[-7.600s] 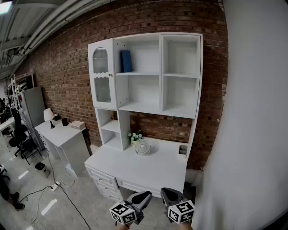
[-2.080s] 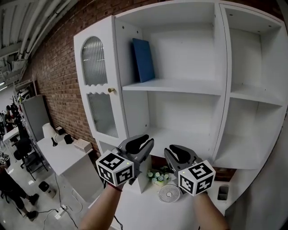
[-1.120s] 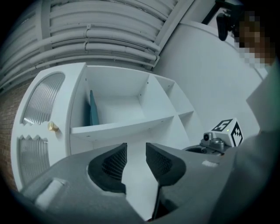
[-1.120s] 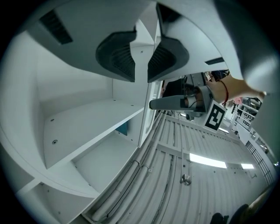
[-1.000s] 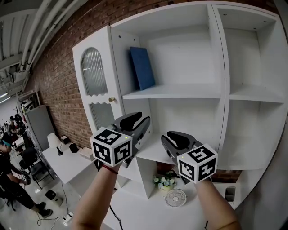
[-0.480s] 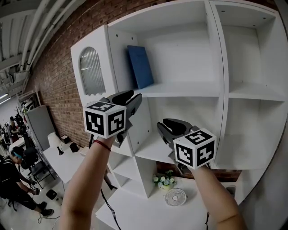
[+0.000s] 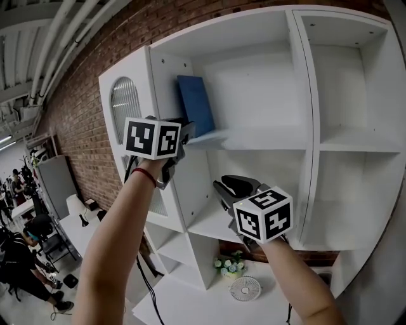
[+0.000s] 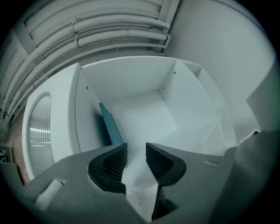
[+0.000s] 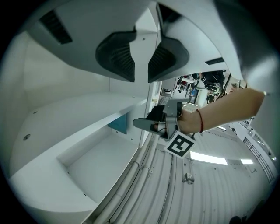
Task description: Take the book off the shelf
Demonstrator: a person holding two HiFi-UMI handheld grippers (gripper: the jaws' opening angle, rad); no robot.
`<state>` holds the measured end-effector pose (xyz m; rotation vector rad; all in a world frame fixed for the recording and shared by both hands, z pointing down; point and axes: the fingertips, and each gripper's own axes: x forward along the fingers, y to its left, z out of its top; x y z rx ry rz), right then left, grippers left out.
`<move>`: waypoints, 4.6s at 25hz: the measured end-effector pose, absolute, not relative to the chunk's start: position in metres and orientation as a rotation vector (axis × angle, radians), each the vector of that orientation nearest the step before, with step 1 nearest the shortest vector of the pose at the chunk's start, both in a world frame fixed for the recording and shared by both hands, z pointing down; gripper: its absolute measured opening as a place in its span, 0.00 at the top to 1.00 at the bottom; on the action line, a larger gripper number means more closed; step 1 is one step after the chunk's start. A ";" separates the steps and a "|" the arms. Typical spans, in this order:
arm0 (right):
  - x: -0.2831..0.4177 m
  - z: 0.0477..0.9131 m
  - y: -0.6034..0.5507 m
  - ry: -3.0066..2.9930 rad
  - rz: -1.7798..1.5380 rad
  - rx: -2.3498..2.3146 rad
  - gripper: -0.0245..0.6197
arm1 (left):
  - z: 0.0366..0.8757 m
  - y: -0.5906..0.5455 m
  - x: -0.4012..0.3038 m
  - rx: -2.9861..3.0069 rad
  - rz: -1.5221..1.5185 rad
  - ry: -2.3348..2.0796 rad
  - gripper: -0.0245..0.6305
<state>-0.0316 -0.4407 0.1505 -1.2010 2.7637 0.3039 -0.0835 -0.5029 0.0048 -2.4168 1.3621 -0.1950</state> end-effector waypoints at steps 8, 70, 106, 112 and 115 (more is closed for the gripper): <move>-0.035 0.152 -0.451 2.785 0.337 -1.170 0.82 | -0.014 -0.545 -0.088 -2.432 -0.262 1.469 0.78; -0.013 0.154 -0.456 2.850 0.221 -1.007 0.81 | 0.001 -0.625 -0.101 -2.520 -0.335 1.995 0.77; -0.021 0.168 -0.460 2.853 0.186 -1.013 0.81 | -0.003 -0.624 -0.097 -2.611 -0.258 1.841 0.89; -0.025 0.168 -0.460 2.853 0.196 -1.017 0.81 | -0.004 -0.620 -0.095 -2.628 -0.213 1.806 0.89; -0.028 0.169 -0.458 2.854 0.196 -1.013 0.81 | -0.006 -0.615 -0.095 -2.628 -0.180 1.789 0.89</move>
